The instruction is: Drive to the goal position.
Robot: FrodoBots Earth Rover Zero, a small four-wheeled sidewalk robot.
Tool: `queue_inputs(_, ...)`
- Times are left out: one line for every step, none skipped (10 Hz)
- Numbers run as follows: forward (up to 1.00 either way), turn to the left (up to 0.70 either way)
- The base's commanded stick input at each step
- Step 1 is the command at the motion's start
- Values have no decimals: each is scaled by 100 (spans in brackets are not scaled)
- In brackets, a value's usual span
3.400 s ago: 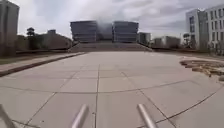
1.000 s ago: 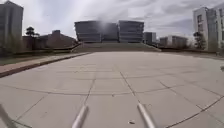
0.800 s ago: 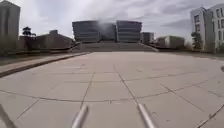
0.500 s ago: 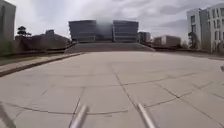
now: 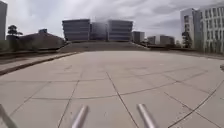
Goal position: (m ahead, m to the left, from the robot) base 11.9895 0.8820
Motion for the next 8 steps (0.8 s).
queue_inputs(100,-27)
queue_inputs(100,-27)
queue_inputs(100,-27)
queue_inputs(100,-27)
queue_inputs(100,-27)
queue_inputs(100,-23)
queue_inputs(100,-2)
queue_inputs(100,0)
